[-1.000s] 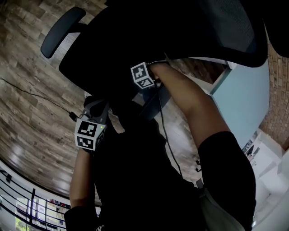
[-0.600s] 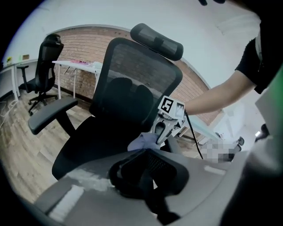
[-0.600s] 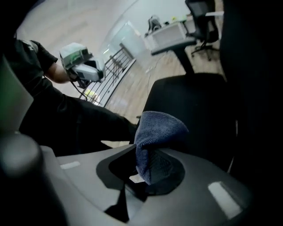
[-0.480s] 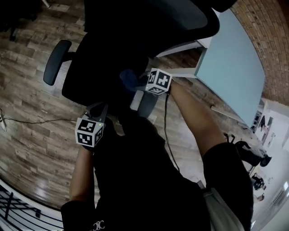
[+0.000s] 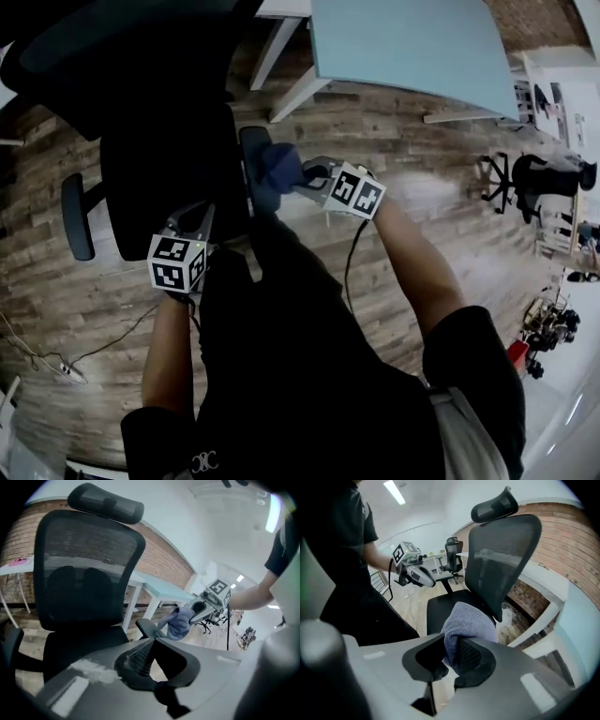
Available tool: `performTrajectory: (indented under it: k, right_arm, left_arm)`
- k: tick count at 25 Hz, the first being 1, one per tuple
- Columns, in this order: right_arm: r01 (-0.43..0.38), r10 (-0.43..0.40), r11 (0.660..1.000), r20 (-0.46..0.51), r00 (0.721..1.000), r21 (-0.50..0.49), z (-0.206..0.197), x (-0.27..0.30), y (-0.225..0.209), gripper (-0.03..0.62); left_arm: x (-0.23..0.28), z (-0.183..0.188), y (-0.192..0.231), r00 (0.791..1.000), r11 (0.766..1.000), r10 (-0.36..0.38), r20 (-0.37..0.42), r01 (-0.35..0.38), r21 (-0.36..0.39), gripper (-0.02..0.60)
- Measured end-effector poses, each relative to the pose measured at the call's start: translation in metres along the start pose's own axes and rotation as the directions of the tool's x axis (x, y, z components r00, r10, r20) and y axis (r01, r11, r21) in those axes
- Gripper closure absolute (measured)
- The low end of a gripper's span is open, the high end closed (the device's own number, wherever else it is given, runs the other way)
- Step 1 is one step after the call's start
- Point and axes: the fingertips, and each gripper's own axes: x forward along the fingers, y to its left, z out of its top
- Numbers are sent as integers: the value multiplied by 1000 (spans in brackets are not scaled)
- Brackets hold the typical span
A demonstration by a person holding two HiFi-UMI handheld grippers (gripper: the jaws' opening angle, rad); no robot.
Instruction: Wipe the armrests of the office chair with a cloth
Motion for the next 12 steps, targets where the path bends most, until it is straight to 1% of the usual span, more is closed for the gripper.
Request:
performTrajectory:
  k: [2, 5, 7, 9, 12]
  right_arm:
    - [44, -44, 999, -11, 999, 18, -29, -16, 0, 531]
    - [63, -62, 998, -31, 998, 29, -71, -28, 0, 531]
    - [55, -54, 998, -23, 998, 41, -93, -29, 1, 531]
    - [36, -36, 997, 7, 999, 61, -106, -20, 1, 531]
    - [-5, 1, 998, 66, 998, 62, -112, 2, -4, 531]
  left_arm:
    - [16, 8, -12, 999, 999, -27, -32, 28, 43, 575]
    - [39, 12, -34, 996, 996, -46, -72, 52, 75, 575]
    - [53, 12, -52, 992, 993, -63, -107, 73, 91, 575]
    - [62, 11, -64, 985, 989, -70, -156, 89, 116, 575]
    - [72, 10, -75, 978, 987, -40, -207, 71, 145, 575]
